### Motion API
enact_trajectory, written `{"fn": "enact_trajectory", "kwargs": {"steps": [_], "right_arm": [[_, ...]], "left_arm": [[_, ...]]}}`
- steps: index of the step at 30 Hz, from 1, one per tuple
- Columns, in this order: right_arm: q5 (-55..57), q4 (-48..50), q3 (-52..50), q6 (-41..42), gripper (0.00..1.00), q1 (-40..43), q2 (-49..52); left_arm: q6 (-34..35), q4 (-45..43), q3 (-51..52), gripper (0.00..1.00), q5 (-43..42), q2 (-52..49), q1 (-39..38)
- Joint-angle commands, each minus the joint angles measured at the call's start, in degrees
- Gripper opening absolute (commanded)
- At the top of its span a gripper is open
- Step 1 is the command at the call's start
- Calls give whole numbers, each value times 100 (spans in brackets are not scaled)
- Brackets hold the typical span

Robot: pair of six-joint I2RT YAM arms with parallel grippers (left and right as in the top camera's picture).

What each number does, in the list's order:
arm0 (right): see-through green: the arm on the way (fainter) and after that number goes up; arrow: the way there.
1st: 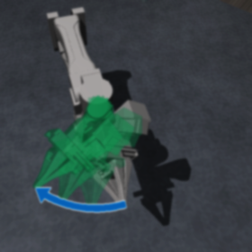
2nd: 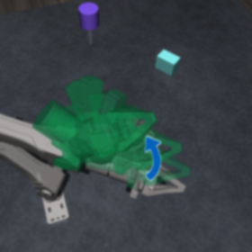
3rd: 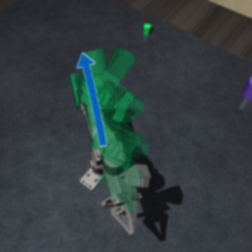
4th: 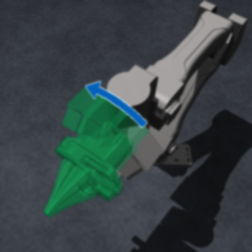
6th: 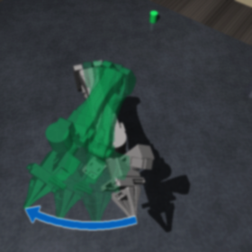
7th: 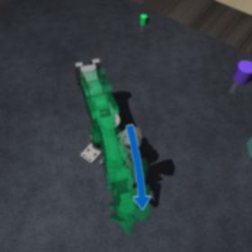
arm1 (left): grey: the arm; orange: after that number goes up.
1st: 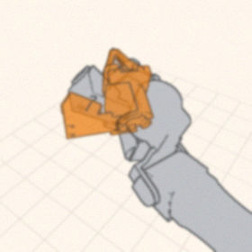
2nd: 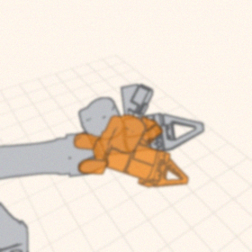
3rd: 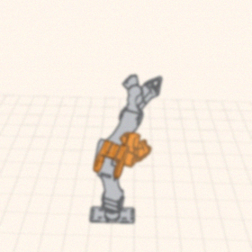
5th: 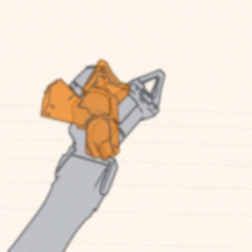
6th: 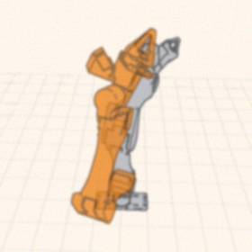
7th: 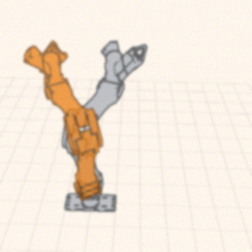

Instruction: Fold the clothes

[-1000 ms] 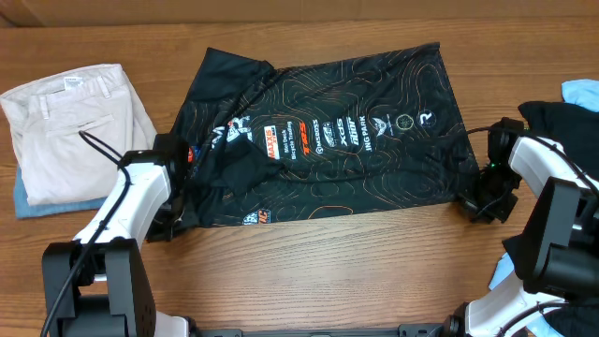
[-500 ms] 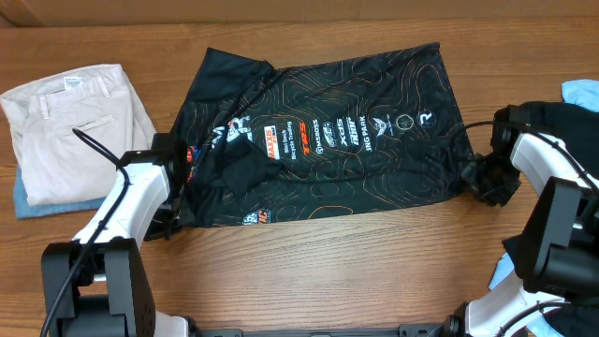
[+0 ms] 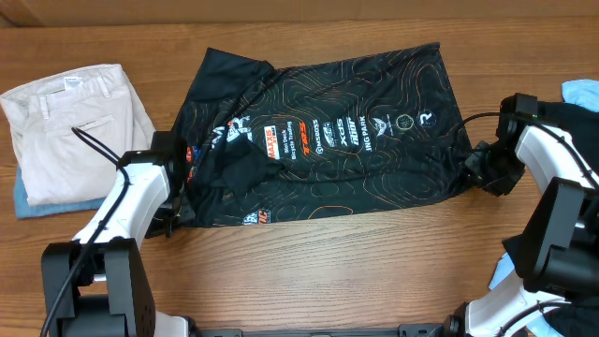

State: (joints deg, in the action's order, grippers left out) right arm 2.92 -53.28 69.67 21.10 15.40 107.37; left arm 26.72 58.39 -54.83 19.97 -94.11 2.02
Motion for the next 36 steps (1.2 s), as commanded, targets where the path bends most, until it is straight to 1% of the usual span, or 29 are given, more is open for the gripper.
{"fn": "enact_trajectory", "kwargs": {"steps": [1, 4, 7, 9, 11, 13, 14, 16, 18, 20, 25, 26, 28, 31, 36], "right_arm": [[-310, 59, 122, -186, 45, 44, 11], [-629, 184, 122, -374, 49, 44, 11], [-625, 247, 122, -372, 51, 44, 11], [-623, 284, 122, -372, 55, 44, 11], [-610, 286, 122, -372, 54, 44, 11], [-581, 240, 120, -365, 49, 44, 11], [-553, 199, 118, -315, 45, 44, 11], [-527, 96, 116, -304, 21, 44, 11], [-326, -17, 92, -48, 4, 44, 11], [-98, -116, 63, 173, 4, 44, 11], [2, -157, -92, 192, 4, 44, 11], [2, -232, -103, 192, 4, 44, 11], [7, -420, -103, 192, 4, 44, 11], [304, -741, -105, 525, 4, 44, 11], [960, -1349, -103, 796, 4, 61, 11]], "left_arm": [[114, -26, 24, 9, 48, -39, 31], [114, -39, 24, 9, -39, -39, 31], [114, -39, 24, 9, -52, -39, 31], [114, -39, 24, 9, -52, -39, 31], [114, -39, 24, 9, -52, -39, 31], [114, -37, 24, 9, -52, -39, 31], [114, -37, 24, 9, -52, -39, 31], [114, -39, 24, 9, -52, -39, 31], [114, -39, 24, 9, -52, -39, 31], [114, -39, 24, 9, -52, -39, 31], [114, -37, 24, 9, -55, -39, 31], [114, -37, 24, 9, -55, -39, 31], [111, -37, 24, 4, -52, -39, 31], [-15, -22, 24, 4, -52, -39, 31], [-7, 144, 24, 4, -26, -39, 31]]}}
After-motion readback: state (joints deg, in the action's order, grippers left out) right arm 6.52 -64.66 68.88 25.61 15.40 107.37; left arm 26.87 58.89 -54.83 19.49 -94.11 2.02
